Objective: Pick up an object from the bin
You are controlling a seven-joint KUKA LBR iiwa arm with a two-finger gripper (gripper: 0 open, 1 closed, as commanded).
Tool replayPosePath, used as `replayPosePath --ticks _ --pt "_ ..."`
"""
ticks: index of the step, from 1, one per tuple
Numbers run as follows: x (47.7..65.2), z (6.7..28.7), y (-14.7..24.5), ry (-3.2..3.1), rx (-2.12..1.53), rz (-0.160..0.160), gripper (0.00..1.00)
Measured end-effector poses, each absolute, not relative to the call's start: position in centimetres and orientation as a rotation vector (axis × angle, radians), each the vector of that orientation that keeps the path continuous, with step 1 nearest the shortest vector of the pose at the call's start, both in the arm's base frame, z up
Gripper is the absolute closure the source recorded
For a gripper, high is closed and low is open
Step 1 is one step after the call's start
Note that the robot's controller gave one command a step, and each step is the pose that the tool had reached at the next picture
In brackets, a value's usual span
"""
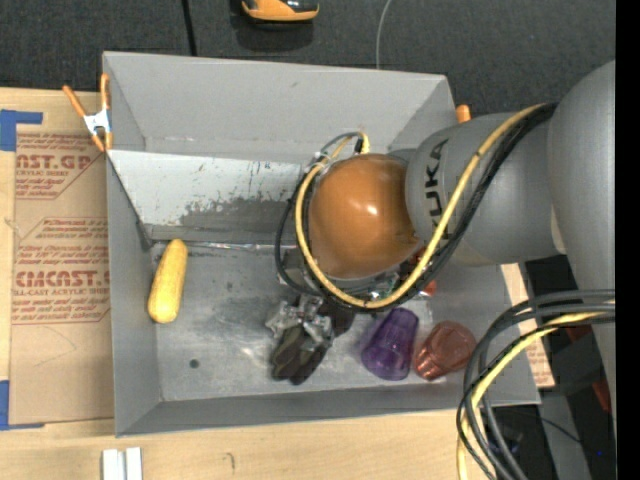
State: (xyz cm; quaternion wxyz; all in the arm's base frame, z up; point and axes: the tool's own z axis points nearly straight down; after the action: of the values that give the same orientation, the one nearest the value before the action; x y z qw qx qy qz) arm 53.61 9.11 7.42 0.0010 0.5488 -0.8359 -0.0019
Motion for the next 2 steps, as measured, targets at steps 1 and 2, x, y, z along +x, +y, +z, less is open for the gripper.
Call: replayPosePath --ticks 1,2 --pt "53.6 8.9 9.1 -2.625 1.722 -0.005 1.0" --pt "53.5 10.4 9.2 -2.622 1.721 -0.008 1.0"
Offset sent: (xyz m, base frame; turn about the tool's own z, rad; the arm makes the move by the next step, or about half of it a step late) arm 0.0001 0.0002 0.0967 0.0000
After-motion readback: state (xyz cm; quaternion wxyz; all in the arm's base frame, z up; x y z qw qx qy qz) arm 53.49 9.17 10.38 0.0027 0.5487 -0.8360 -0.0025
